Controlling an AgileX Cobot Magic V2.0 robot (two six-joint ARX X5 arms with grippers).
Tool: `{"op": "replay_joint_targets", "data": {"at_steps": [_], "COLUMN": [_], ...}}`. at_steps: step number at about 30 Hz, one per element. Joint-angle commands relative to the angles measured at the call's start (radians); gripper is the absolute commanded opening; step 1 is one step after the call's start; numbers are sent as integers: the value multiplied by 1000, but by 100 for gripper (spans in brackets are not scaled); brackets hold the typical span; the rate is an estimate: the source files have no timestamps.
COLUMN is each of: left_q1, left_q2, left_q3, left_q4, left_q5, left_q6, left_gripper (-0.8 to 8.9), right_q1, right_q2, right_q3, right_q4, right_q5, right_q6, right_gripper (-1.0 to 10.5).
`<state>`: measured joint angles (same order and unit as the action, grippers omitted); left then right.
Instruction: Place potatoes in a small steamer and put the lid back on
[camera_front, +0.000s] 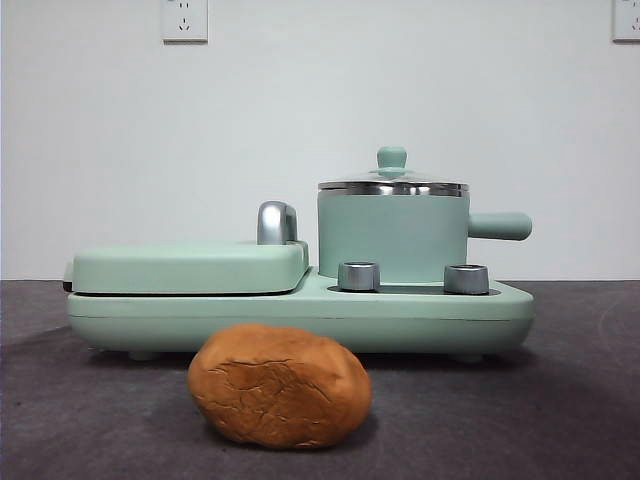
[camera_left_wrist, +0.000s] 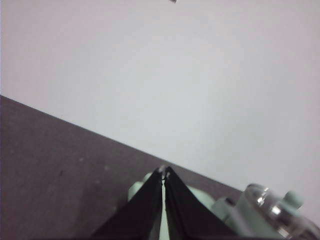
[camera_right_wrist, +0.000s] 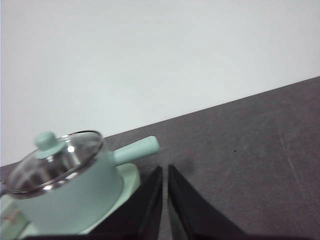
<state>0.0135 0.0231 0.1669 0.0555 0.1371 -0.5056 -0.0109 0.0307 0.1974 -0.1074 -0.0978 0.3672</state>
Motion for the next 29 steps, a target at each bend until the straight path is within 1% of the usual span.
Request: {"op": "replay_joint_targets", "data": {"at_steps": [1, 5, 8, 12, 15, 18, 21, 25, 27, 29], "left_q1": [0, 0, 0, -1, -3, -19, -64, -155, -201, -239], "left_q2": [45, 162, 254, 397, 492, 579, 631, 677, 691, 700], "left_q3": [149, 330, 439, 573, 646, 713, 752, 785, 790, 790], "left_q4": [-137, -319, -405, -518, -596, -672, -702, -721, -722, -722], "left_q5": [19, 92, 167, 276, 325, 340, 338, 296, 266, 240], "left_q6": [53, 195, 280, 391, 490, 646, 765, 859, 885, 892], "left_gripper": [7, 8, 8, 8, 8, 8, 7, 7, 7, 8], "right_q1": [2, 2, 2, 3, 19, 73, 146, 275, 331, 375], "right_q2": [51, 170, 266, 414, 505, 577, 628, 683, 705, 722], "right_q3": [129, 300, 404, 537, 608, 654, 678, 698, 701, 701], "right_q4": [-98, -233, -320, -439, -506, -523, -520, -519, -518, -517], "right_q5": [-42, -114, -158, -252, -297, -296, -284, -201, -166, -142], "right_q6": [-50, -197, -301, -425, -513, -603, -653, -721, -751, -766], "right_gripper": [15, 15, 15, 16, 15, 16, 16, 16, 16, 16]}}
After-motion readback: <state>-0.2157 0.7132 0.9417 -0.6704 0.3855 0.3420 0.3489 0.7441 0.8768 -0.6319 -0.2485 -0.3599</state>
